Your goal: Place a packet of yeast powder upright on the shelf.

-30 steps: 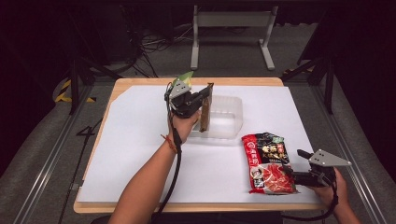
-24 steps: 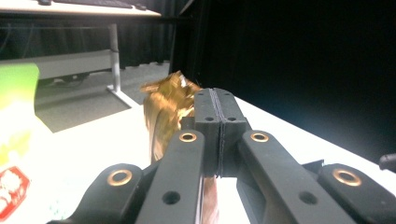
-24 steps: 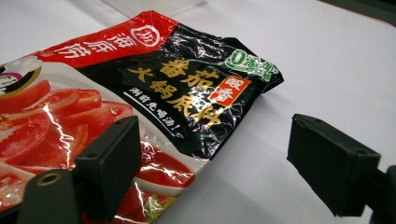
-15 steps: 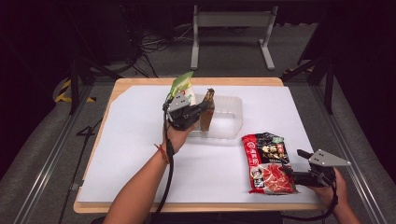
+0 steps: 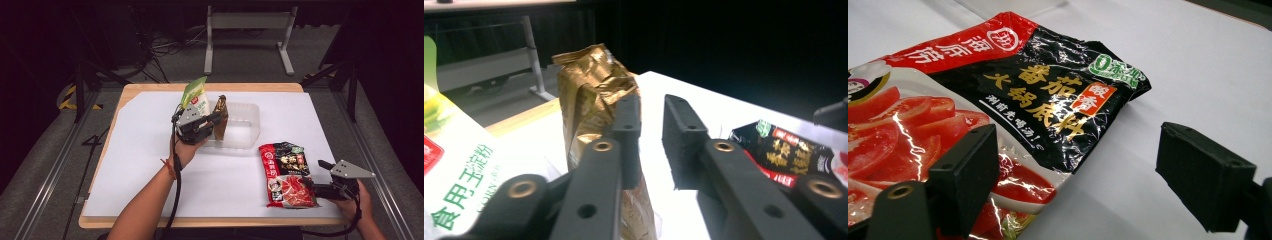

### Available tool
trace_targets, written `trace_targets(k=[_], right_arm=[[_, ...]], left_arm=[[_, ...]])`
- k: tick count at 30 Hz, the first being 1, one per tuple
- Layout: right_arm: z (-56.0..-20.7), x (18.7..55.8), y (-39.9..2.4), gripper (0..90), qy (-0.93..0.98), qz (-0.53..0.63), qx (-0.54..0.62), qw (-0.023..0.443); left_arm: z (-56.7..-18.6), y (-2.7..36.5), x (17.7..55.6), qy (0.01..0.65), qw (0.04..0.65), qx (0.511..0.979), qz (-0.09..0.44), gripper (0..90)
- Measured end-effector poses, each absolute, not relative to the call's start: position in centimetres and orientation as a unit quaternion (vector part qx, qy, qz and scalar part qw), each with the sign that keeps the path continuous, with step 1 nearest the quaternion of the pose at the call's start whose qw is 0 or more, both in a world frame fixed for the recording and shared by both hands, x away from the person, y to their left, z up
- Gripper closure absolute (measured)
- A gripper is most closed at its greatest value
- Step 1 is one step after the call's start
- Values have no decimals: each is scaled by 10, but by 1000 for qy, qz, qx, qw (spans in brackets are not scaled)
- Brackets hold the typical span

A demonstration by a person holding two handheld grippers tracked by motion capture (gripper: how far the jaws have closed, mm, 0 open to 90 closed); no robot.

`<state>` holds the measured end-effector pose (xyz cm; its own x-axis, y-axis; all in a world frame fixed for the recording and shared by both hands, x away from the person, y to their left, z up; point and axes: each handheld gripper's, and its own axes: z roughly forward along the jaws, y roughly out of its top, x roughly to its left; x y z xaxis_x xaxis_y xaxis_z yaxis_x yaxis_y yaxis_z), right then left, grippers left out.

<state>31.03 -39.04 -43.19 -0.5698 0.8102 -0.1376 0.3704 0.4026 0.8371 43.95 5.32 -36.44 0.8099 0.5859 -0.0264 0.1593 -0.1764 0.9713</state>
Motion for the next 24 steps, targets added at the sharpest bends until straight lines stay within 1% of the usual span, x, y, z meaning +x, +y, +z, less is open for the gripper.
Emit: trace_targets(k=[1,3,5,7,9,10,12,13,14,20,24], right_arm=[[-432,310,-390,177,791,399,373,275],[-432,311,-391,176,789,401,376,274],[-431,311,-391,177,787,403,379,272],[-431,312,-392,178,785,404,382,272],[-431,313,-393,193,783,406,386,271],[-431,313,-393,203,783,407,386,267],[-430,314,-392,211,784,408,385,264],[-430,314,-392,211,784,408,385,264],[-430,314,-391,212,785,408,385,262],[-430,315,-391,210,784,406,387,264],[-430,315,-391,236,787,409,386,255]], left_arm=[[-363,54,438,244,586,751,182,746],[-362,53,435,228,570,766,191,695],[-361,55,431,218,566,771,196,670],[-359,59,427,213,557,776,205,607],[-360,63,423,208,550,783,203,576],[-360,65,421,207,542,787,208,535],[-364,72,416,207,533,792,212,500],[-364,72,416,207,533,792,212,465],[-365,74,415,209,525,796,217,465],[-372,88,404,203,486,817,234,373],[-376,100,399,205,468,829,228,320]])
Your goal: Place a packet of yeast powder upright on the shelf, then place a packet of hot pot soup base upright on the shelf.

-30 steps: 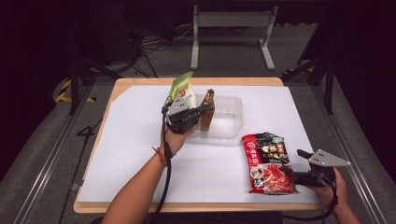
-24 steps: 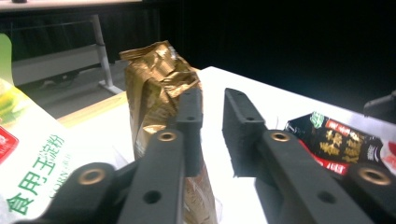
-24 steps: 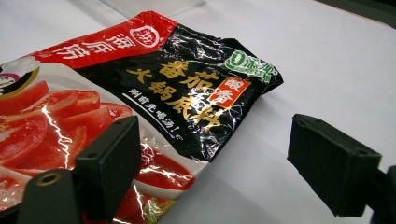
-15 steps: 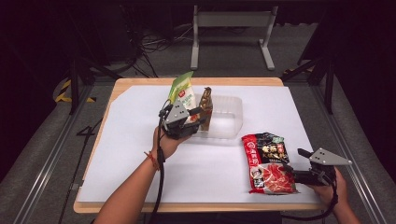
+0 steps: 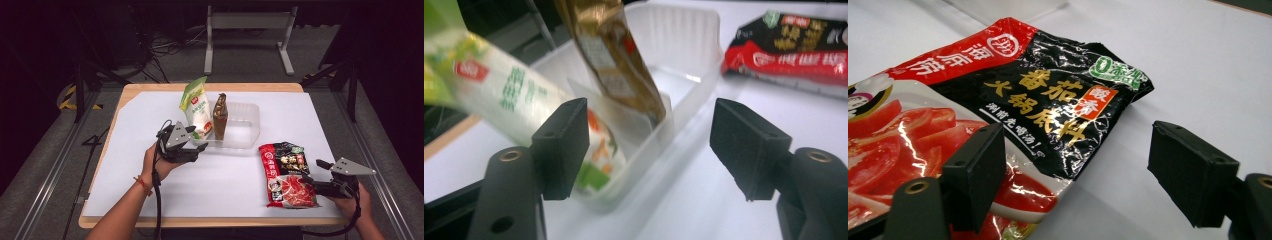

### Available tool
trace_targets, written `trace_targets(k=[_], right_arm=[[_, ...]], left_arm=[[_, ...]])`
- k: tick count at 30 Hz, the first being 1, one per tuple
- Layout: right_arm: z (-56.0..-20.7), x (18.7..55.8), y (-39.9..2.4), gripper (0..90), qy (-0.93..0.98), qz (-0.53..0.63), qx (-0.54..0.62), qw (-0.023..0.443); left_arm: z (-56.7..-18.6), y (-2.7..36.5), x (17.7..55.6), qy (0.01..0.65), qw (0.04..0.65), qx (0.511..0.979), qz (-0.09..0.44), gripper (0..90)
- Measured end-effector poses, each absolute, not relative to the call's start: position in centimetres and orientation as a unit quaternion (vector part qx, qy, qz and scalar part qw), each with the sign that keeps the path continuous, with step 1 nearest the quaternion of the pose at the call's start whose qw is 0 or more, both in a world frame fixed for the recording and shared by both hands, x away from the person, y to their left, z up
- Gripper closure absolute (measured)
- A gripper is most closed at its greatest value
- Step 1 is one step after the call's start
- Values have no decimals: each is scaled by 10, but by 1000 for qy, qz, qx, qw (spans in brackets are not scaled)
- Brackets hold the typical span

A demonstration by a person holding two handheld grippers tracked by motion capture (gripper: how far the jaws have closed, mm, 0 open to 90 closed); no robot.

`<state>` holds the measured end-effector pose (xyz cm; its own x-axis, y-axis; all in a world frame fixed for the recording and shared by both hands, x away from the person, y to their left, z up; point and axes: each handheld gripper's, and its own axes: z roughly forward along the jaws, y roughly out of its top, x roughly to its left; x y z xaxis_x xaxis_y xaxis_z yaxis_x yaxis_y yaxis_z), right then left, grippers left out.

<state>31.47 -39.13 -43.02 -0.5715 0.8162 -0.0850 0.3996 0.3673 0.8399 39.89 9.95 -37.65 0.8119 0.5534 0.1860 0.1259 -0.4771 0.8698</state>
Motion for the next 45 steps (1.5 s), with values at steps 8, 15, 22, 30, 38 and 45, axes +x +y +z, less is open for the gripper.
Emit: trace_targets(k=[8,15,22,30,38,45], right_arm=[[-430,313,-393,256,787,414,385,248],[-430,314,-392,263,788,412,386,247],[-430,311,-393,304,788,418,384,240],[-430,315,-392,330,792,423,377,228],[-428,314,-394,363,794,435,373,205],[-423,324,-385,231,809,426,369,169]], left_arm=[[-395,129,391,222,436,842,225,260],[-404,155,382,241,448,831,227,199],[-417,175,372,255,441,831,221,178],[-428,187,365,268,440,833,205,136],[-435,182,358,268,435,837,194,129],[-437,178,355,269,429,841,192,130]])
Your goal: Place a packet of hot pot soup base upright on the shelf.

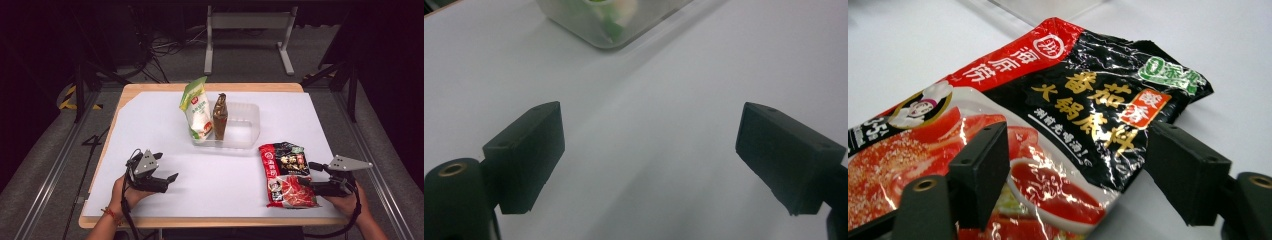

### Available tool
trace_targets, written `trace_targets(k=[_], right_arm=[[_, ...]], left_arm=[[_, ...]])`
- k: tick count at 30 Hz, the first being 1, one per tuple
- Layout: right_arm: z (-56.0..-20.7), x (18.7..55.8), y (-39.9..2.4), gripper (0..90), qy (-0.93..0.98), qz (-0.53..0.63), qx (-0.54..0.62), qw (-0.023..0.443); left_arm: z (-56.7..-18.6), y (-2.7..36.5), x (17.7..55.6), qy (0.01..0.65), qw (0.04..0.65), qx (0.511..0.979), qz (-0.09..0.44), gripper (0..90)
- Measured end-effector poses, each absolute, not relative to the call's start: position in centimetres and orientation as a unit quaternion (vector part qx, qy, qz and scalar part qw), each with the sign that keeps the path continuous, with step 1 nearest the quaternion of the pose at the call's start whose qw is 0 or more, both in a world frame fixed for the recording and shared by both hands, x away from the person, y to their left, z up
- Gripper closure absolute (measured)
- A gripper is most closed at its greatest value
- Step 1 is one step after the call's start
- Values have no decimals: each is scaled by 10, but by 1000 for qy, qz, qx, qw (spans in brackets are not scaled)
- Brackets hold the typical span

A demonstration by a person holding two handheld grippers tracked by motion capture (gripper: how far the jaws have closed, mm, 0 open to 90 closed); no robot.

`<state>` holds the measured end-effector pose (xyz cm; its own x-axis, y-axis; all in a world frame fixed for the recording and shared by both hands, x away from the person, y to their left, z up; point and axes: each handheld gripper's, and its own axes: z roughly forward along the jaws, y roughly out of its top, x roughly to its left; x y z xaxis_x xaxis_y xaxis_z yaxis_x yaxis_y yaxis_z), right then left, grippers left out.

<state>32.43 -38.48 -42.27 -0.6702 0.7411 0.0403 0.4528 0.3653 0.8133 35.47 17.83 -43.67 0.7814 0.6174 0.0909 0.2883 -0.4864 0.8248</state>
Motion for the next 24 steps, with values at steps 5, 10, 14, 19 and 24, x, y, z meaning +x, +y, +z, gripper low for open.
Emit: trace_targets(k=[5,10,14,19,24], right_arm=[[-416,337,-386,204,807,425,374,170],[-412,352,-387,206,808,423,380,157],[-409,378,-383,223,818,415,373,136],[-410,397,-380,216,820,407,380,127],[-416,417,-377,208,819,403,391,117]], left_arm=[[-437,180,356,276,437,835,188,130],[-439,179,357,277,432,837,188,127],[-438,179,357,277,433,837,190,123],[-438,179,356,275,430,837,195,121],[-439,178,357,273,427,840,196,118]])
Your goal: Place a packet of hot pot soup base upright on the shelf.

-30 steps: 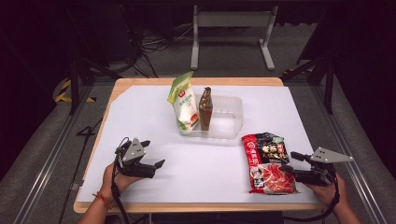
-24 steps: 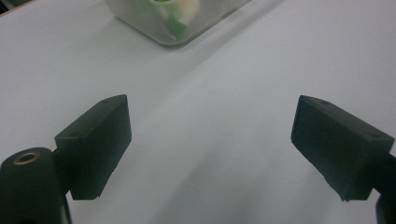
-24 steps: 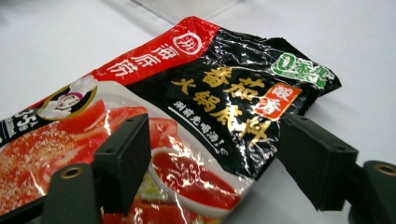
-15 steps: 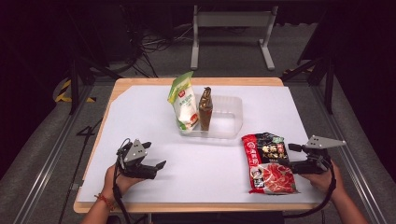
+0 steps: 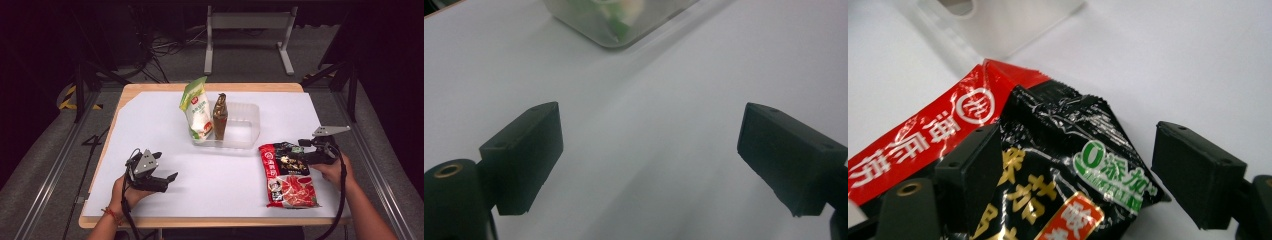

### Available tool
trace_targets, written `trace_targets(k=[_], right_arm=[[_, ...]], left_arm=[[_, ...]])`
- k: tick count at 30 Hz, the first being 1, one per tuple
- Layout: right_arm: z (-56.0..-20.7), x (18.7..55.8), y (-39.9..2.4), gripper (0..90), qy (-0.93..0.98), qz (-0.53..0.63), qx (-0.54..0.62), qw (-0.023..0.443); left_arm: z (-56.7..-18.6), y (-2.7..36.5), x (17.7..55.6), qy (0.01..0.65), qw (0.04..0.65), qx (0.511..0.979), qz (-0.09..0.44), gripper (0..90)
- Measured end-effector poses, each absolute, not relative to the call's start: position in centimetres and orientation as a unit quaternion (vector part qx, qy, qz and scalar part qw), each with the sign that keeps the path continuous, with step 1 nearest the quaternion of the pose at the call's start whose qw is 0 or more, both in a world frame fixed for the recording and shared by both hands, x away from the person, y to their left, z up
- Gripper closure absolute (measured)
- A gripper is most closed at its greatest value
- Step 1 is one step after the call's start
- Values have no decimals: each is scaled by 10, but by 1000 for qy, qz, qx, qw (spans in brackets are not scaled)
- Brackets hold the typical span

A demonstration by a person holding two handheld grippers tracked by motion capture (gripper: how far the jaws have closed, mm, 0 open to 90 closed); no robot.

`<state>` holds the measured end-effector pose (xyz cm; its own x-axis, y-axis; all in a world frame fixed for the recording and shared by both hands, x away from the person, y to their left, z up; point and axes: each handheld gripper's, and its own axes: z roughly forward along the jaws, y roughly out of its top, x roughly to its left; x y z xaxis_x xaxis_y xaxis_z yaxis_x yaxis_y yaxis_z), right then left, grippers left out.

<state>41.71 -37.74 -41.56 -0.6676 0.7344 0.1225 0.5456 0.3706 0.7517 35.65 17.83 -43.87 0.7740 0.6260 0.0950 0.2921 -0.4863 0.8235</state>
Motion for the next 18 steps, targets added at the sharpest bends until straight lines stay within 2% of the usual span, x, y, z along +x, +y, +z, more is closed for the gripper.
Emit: trace_targets(k=[4,12,15,18], right_arm=[[-419,425,-375,202,820,395,397,118],[-432,434,-370,201,830,381,400,76],[-433,433,-372,264,831,384,395,70],[-432,432,-375,392,828,393,396,62]], left_arm=[[-439,178,356,271,426,841,196,118],[-439,176,356,267,422,844,194,117],[-439,176,356,266,421,845,195,117],[-440,176,357,266,420,846,194,117]])
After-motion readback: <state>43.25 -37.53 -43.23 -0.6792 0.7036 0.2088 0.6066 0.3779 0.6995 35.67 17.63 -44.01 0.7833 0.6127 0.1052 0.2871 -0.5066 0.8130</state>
